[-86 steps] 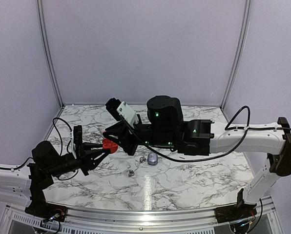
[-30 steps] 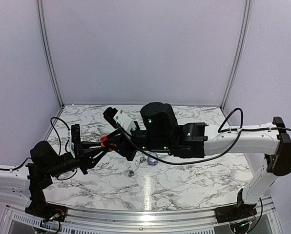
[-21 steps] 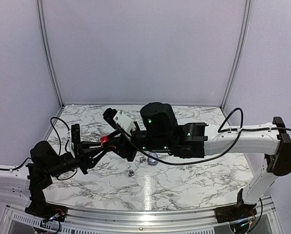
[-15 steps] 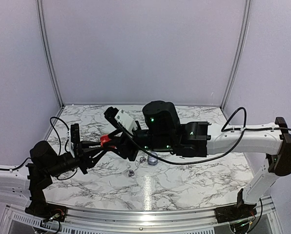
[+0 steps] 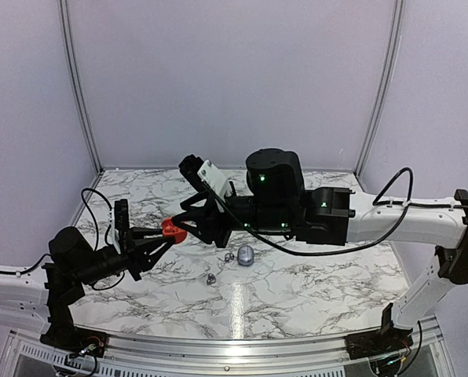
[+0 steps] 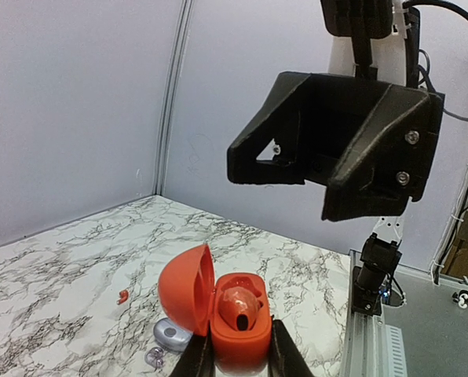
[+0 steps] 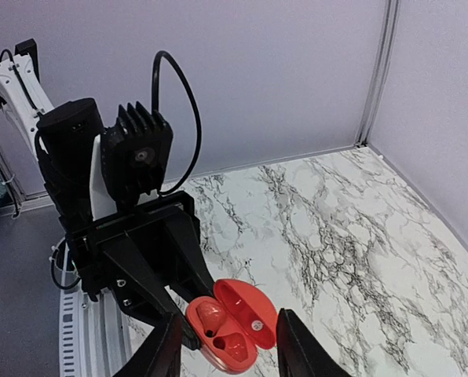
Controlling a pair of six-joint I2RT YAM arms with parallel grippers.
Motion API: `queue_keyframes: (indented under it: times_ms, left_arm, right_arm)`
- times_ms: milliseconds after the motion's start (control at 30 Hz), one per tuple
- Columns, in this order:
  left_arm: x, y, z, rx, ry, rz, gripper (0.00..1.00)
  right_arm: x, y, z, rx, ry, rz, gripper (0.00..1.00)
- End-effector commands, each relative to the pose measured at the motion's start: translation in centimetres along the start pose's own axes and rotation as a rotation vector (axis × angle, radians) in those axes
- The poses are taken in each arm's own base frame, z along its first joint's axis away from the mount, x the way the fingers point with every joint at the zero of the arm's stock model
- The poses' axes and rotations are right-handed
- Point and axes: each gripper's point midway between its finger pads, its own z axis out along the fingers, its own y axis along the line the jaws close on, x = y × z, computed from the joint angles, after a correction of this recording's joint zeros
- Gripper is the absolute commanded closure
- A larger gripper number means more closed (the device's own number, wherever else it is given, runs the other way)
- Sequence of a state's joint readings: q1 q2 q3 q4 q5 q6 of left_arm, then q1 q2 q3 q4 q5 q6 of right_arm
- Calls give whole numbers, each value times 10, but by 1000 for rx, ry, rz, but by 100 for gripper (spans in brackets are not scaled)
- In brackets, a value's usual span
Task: Insert the wireless bluetooth earbuds into the charging case
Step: Pick up the left earbud from the left side groove of the charging case.
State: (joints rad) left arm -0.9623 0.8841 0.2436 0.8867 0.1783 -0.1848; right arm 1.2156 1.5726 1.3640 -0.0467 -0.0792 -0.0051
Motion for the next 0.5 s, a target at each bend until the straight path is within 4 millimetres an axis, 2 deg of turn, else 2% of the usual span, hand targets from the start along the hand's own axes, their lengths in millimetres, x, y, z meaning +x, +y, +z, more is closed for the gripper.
queue_keyframes:
  times_ms: [0, 233, 467]
  left_arm:
    - [-12, -5, 1, 21, -40, -5, 100]
    - [-7, -5, 3, 28, -22, -2, 100]
    - [-6, -6, 8, 35, -12, 3, 100]
  right_arm:
    - [-14, -8, -9, -2, -17, -9, 58]
    - [0, -8, -1, -12, 24, -1, 59]
    - [-3, -7, 4, -22, 34, 3, 59]
